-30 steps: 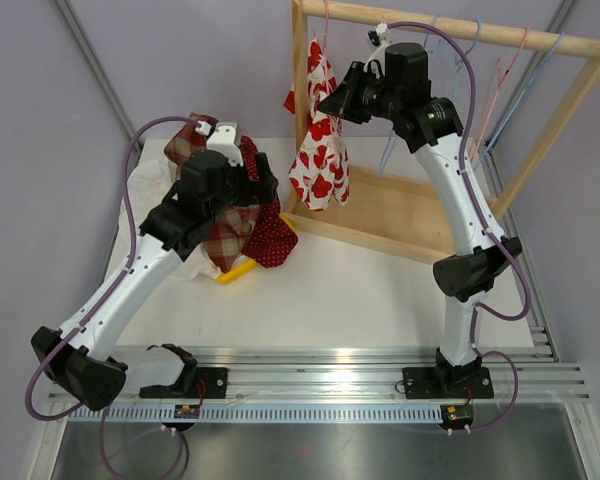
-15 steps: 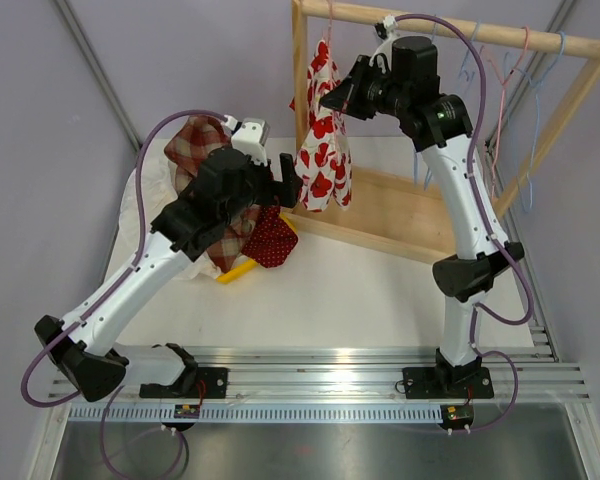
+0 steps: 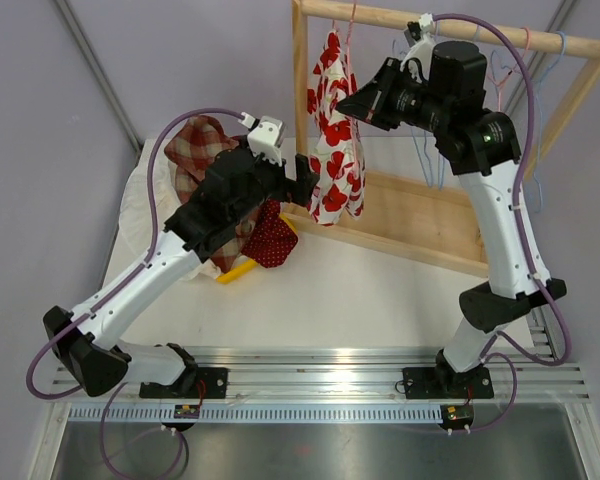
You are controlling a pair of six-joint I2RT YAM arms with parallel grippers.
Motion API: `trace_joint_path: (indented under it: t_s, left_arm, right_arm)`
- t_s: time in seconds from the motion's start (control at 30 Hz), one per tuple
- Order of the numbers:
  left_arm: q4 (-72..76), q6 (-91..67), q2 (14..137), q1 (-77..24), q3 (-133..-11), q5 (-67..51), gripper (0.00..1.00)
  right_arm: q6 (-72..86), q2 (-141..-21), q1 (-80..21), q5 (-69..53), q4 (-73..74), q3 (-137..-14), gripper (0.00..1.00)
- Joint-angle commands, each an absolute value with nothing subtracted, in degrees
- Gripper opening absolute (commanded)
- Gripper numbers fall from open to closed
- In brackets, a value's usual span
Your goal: Remove the skirt from the hanger
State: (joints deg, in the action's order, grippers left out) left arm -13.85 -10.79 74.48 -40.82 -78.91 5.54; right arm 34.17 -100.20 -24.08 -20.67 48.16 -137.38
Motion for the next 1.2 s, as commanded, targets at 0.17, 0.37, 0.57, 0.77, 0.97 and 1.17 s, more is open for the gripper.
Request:
trace_joint_path:
  t_s: [0.17, 0.37, 0.57, 0.77, 0.97, 1.17]
  left_arm:
    - [-1.8, -8.7, 75.9, -39.3, -79.4, -7.1, 0.99]
    - [10.8, -20.4, 76.6, -36.8, -76.6, -27.2, 0.73]
    - [13.2, -23.6, 76.3, -36.6, -75.8, -33.0, 0.0]
    - [6.6, -20.0, 69.8, -36.6, -69.0, -24.7, 0.0]
    - [-3.4, -17.3, 61.6, -37.0, -53.5, -13.6, 0.0]
    - [-7.7, -21.6, 59.4, -37.7, -40.0, -4.5, 0.0]
  right_arm:
    - [37.6, -88.8, -24.4, -25.1, 42.7, -131.4, 0.0]
    - [38.6, -86.0, -24.4, -25.0, 41.0, -127.7, 0.0]
    - [38.6, -84.9, -24.4, -24.6, 40.5, -126.7, 0.0]
    - [37.0, -85.2, -24.4, -23.0, 41.7, -127.5, 0.0]
    - [33.7, -91.3, -24.3, -20.0, 46.4, -140.7, 0.0]
    - [35.1, -96.6, -22.1, -20.7, 46.2, -149.5, 0.0]
